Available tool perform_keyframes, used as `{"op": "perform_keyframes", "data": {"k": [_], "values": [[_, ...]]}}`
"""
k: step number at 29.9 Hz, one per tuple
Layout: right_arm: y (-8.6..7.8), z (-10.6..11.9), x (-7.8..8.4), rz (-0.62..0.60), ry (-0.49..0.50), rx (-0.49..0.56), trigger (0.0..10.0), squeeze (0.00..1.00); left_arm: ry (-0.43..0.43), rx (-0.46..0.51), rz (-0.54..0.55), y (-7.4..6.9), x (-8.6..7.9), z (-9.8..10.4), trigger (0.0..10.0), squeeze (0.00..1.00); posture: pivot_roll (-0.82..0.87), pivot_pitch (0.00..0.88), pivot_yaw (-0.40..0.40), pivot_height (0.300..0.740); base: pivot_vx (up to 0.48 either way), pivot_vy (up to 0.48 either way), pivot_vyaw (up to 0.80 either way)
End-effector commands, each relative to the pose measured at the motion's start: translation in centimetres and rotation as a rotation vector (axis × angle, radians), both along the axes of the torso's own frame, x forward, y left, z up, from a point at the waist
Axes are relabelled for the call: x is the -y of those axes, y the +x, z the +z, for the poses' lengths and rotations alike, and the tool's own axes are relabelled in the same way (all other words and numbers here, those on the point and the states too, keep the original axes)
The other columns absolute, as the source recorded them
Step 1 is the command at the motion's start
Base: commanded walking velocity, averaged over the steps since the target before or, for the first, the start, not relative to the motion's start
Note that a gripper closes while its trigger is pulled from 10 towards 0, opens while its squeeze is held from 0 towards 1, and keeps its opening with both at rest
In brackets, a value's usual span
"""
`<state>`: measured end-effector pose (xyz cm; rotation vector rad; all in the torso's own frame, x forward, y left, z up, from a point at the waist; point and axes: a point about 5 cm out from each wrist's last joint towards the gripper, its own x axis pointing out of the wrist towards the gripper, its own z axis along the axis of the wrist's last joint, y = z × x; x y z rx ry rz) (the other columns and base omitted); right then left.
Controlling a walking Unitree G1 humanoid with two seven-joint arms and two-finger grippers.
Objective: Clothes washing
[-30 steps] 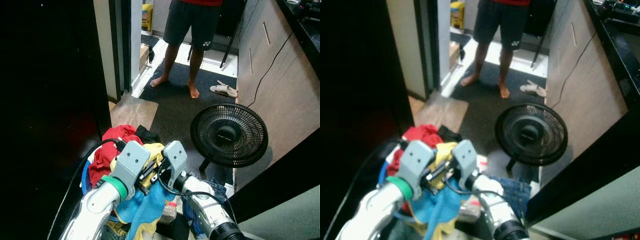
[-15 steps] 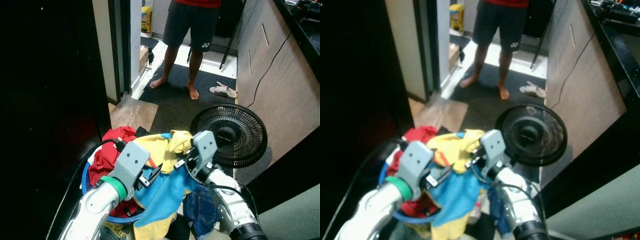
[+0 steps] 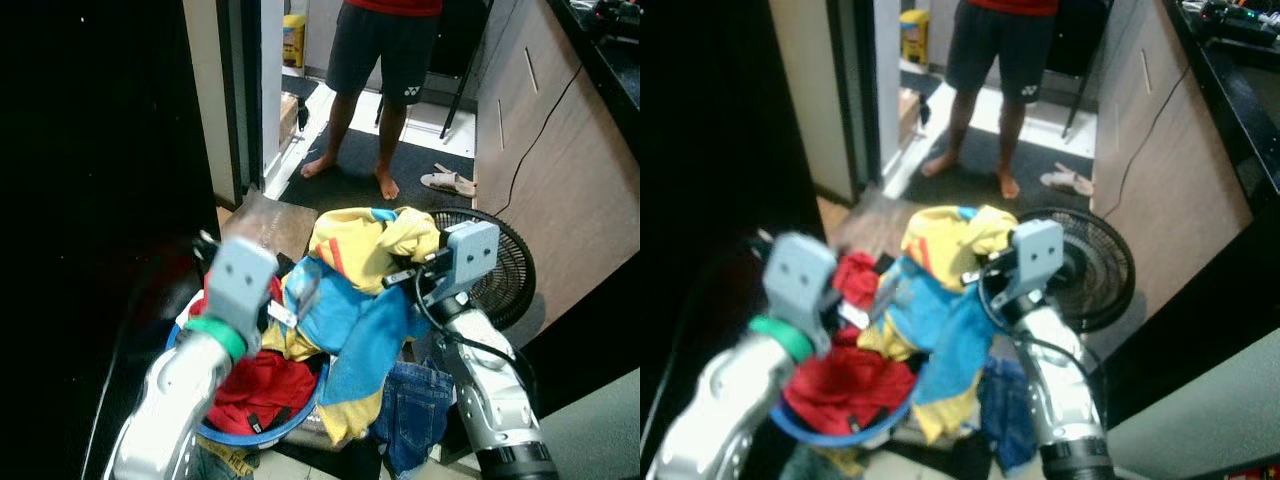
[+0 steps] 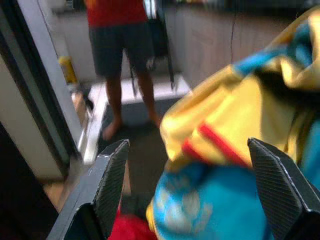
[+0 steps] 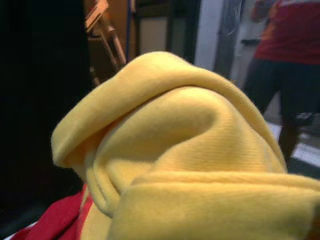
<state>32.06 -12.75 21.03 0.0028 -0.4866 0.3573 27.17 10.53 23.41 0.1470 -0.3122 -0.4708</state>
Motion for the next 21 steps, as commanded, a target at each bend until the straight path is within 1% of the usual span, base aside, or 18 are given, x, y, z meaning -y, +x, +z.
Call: {"op": "perform_keyframes", "data": {"k": [1,2,4,5,10,12,14,16,17,18,19,21], "values": [[-0.5,1.5,-0.4,-0.014,-0.013,0.07,10.0,0.0,-0.043,0.024,0.008,-0.2,-0.2,1.0,10.0,0.0,0.07,0.102,-0.008,0.74,0.0,0.0,0.0],[-0.6,1.8,-0.7,-0.012,-0.013,0.084,10.0,0.0,-0.052,0.056,0.027,-0.2,-0.5,1.7,10.0,0.0,0.07,0.097,-0.01,0.74,0.0,0.0,0.0],[-0.8,1.8,-0.9,-0.012,-0.011,0.083,10.0,0.0,-0.057,0.07,0.038,-0.2,-0.8,2.0,10.0,0.0,0.07,0.09,-0.013,0.74,0.0,0.0,0.0],[-0.8,1.4,-0.9,-0.011,-0.01,0.07,10.0,0.0,-0.057,0.081,0.043,-0.2,-1.0,2.2,10.0,0.0,0.07,0.078,-0.014,0.74,0.0,0.0,0.0],[-1.0,0.6,-0.9,-0.015,-0.016,0.031,10.0,0.0,-0.089,0.107,0.035,-0.5,-0.7,3.1,10.0,0.0,0.08,0.051,-0.015,0.74,0.0,0.0,0.0],[-0.9,0.6,-1.1,-0.018,-0.019,0.033,10.0,0.0,-0.125,0.123,0.034,-0.3,-0.6,3.9,10.0,0.0,0.08,0.028,-0.014,0.74,0.0,0.0,0.0],[-0.9,0.7,-1.3,-0.02,-0.02,0.034,10.0,0.0,-0.134,0.128,0.041,-0.2,-0.7,4.2,10.0,0.0,0.07,0.022,-0.015,0.74,0.0,0.0,0.0],[-0.9,0.7,-1.3,-0.02,-0.02,0.034,10.0,0.0,-0.134,0.128,0.041,-0.2,-0.7,4.2,10.0,0.0,0.07,0.022,-0.015,0.74,0.0,0.0,0.0],[-0.8,0.6,-1.6,-0.02,-0.021,0.027,10.0,0.0,-0.128,0.109,0.067,0.3,-0.9,3.6,10.0,0.0,0.07,0.014,-0.023,0.74,0.0,0.0,0.0],[-0.7,0.5,-1.8,-0.02,-0.022,0.02,10.0,0.0,-0.12,0.095,0.08,0.6,-1.1,3.0,10.0,0.0,0.07,0.014,-0.023,0.74,0.0,0.0,0.0],[-0.7,0.5,-1.8,-0.02,-0.022,0.02,10.0,0.0,-0.12,0.095,0.08,0.6,-1.1,3.0,10.0,0.0,0.07,0.014,-0.023,0.74,0.0,0.0,0.0],[-0.6,-0.1,-1.7,-0.025,-0.038,0.001,10.0,0.0,-0.122,0.062,0.098,0.9,-1.0,2.0,10.0,0.0,0.06,0.02,-0.026,0.74,0.0,0.0,0.0]]}}
